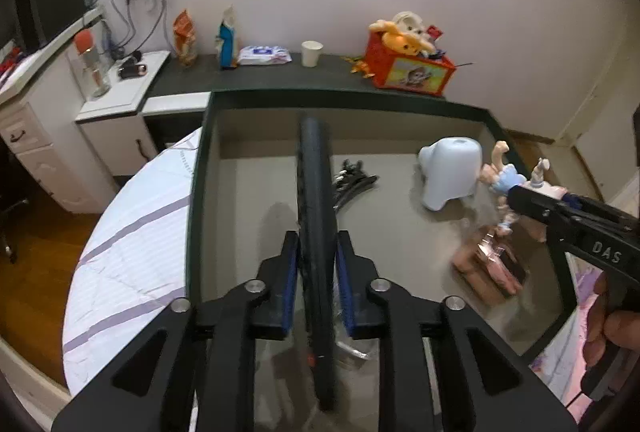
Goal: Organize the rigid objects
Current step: 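Carry the remote into the pink box with the left tool while the right tool places the pig, then withdraw both open tools from the box toward the remaining objects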
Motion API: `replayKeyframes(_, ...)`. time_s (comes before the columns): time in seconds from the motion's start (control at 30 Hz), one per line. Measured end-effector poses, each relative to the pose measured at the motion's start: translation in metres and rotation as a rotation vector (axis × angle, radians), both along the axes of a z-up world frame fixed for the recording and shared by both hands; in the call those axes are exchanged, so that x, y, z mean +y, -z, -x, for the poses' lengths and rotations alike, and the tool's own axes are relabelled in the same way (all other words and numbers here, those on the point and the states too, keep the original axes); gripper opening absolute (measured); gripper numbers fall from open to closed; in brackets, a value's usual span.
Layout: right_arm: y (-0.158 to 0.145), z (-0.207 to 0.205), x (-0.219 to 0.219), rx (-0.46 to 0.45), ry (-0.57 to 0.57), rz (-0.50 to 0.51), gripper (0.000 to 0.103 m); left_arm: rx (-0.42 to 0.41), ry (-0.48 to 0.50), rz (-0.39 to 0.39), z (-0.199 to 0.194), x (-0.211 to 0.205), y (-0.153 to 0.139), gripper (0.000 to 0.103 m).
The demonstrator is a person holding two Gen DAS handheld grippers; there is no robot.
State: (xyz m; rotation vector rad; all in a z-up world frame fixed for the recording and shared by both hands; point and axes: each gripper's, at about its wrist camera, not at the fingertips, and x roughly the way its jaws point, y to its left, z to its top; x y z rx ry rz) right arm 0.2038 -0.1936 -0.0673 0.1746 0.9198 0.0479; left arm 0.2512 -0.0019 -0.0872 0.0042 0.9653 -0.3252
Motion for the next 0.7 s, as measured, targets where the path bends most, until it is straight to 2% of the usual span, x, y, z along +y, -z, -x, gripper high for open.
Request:
replayKeyframes(0.03,0.000,-0.001,0.002,0.000,-0.005,0.016,0.043,-0.001,-0.011,-0.012,0.000,0.001,0.000,0.049)
replayKeyframes(0.07,0.000,-0.001,0.003,-0.003,-0.012,0.031,0.044,-0.007,-0.024,-0.016,0.001,0.003,-0.001,0.071)
replayKeyframes(0.1,-0.001,0.001,0.004,-0.008,-0.015,0.032,0.055,-0.009,-0.010,0.009,0.002,0.004,-0.002,0.078)
replayKeyframes(0.13,-0.002,0.002,0.005,-0.018,-0.012,0.027,0.070,-0.006,0.000,0.013,0.003,0.003,-0.003,0.080)
replayKeyframes(0.17,-0.006,0.006,0.005,-0.038,-0.007,0.025,0.077,-0.010,0.009,0.004,0.005,0.001,-0.005,0.086)
replayKeyframes(0.2,-0.009,0.009,0.005,-0.054,-0.007,0.019,0.080,-0.022,0.011,-0.019,0.009,-0.002,-0.008,0.099)
replayKeyframes(0.23,-0.013,0.012,0.005,-0.061,-0.002,0.016,0.080,-0.043,0.010,-0.034,0.013,-0.004,-0.012,0.103)
replayKeyframes(0.4,-0.034,0.029,0.003,-0.107,0.020,-0.029,0.085,-0.067,0.011,-0.011,0.030,0.001,-0.028,0.103)
replayKeyframes(0.5,-0.047,0.046,0.003,-0.139,0.020,-0.067,0.096,-0.085,-0.008,0.008,0.045,0.009,-0.040,0.103)
replayKeyframes(0.53,-0.051,0.051,0.003,-0.151,0.021,-0.079,0.103,-0.089,-0.016,0.014,0.051,0.011,-0.043,0.103)
replayKeyframes(0.7,-0.064,0.093,0.009,-0.193,0.011,-0.125,0.103,-0.139,-0.063,-0.023,0.087,0.022,-0.056,0.103)
